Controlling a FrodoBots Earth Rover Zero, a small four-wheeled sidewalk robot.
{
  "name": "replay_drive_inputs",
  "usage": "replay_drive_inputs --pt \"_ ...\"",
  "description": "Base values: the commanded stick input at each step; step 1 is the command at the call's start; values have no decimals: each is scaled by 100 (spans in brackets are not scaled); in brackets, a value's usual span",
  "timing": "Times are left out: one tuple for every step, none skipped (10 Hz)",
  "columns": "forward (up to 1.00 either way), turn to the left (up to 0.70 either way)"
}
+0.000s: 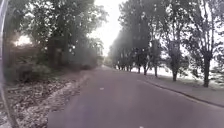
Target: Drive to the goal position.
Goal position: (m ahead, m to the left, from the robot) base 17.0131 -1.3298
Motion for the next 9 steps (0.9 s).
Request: replay_drive_inputs --pt "70 1" --pt "70 1" --pt "70 1" --pt "70 1" --pt "70 26" --pt "70 36" --pt "70 31" --pt "70 25" --pt "70 18"
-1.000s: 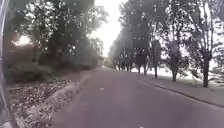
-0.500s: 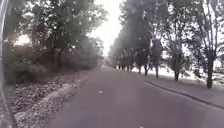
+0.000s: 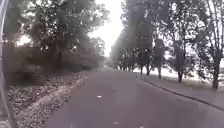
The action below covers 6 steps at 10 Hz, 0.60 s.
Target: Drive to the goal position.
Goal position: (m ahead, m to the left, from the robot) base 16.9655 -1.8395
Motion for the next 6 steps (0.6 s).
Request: replay_drive_inputs --pt "70 8" --pt "70 3" --pt "70 3" --pt "70 3" --pt "70 3" --pt "70 3"
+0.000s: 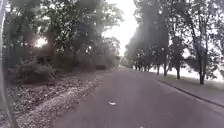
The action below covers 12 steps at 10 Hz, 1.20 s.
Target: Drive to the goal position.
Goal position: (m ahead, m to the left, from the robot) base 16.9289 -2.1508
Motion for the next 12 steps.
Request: replay_drive_inputs --pt "70 3" --pt "70 3" --pt "70 3" --pt "70 3" --pt "70 3" --pt "70 3" --pt "70 2" --pt "70 2" --pt "70 1" --pt "70 1" --pt "70 2" --pt "70 1"
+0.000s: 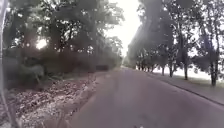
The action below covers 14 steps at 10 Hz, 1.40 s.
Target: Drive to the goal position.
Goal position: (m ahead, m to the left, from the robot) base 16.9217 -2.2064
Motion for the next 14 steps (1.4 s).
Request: replay_drive_inputs --pt "70 1" --pt "70 0" --pt "70 -1" --pt "70 -2" --pt "70 -8" --pt "70 -15" --pt "70 -21" --pt "70 -5" --pt "70 1" --pt "70 1" --pt "70 1" --pt "70 1" --pt "70 1" --pt "70 1"
